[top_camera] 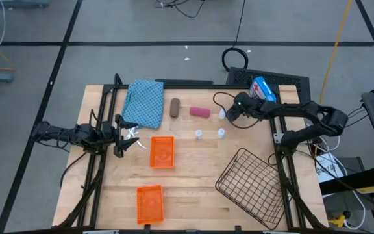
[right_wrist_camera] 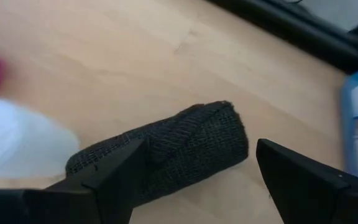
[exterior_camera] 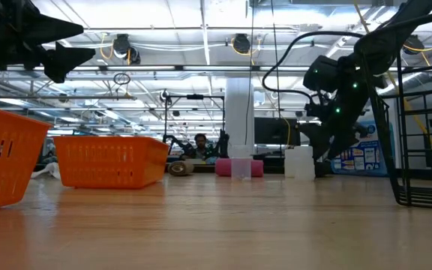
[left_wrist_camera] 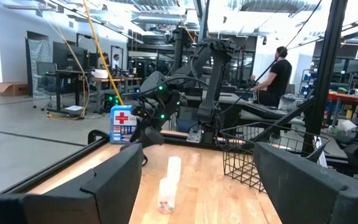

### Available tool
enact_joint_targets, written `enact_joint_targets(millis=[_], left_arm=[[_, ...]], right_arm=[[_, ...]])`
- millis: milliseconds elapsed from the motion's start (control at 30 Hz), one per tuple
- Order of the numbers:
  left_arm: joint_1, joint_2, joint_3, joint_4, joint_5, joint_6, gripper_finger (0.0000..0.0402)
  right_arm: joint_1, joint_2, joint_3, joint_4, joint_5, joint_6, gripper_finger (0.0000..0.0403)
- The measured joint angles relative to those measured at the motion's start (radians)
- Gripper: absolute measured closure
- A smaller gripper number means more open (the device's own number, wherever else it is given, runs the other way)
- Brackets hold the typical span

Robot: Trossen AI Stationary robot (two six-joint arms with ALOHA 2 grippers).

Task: Pick & Place Medicine items
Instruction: Put the black bandage into the bottom orange basket

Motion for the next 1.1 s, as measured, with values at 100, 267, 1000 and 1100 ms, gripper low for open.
enact_joint_targets(millis=[100, 267, 1000, 1100], left_arm=[[0.0, 0.0, 0.0, 0.0, 0.0, 0.0, 0.0092], [0.0, 0.0, 0.0, 0.0, 0.0, 0.0, 0.0091], [0.0, 0.0, 0.0, 0.0, -0.001, 0.0, 0.0092], [0.0, 0.0, 0.0, 0.0, -0.001, 0.0, 0.0092]], right_arm=[[0.015, -0.017, 0.0, -0.033, -0.088, 0.008, 0.0104], [0.037, -0.069, 0.0, -0.13, -0.213, 0.042, 0.0104], [0.132, -0.291, -0.003, -0.156, -0.157, -0.507, 0.0115], [0.155, -0.241, -0.002, -0.144, -0.156, -0.637, 0.0119]])
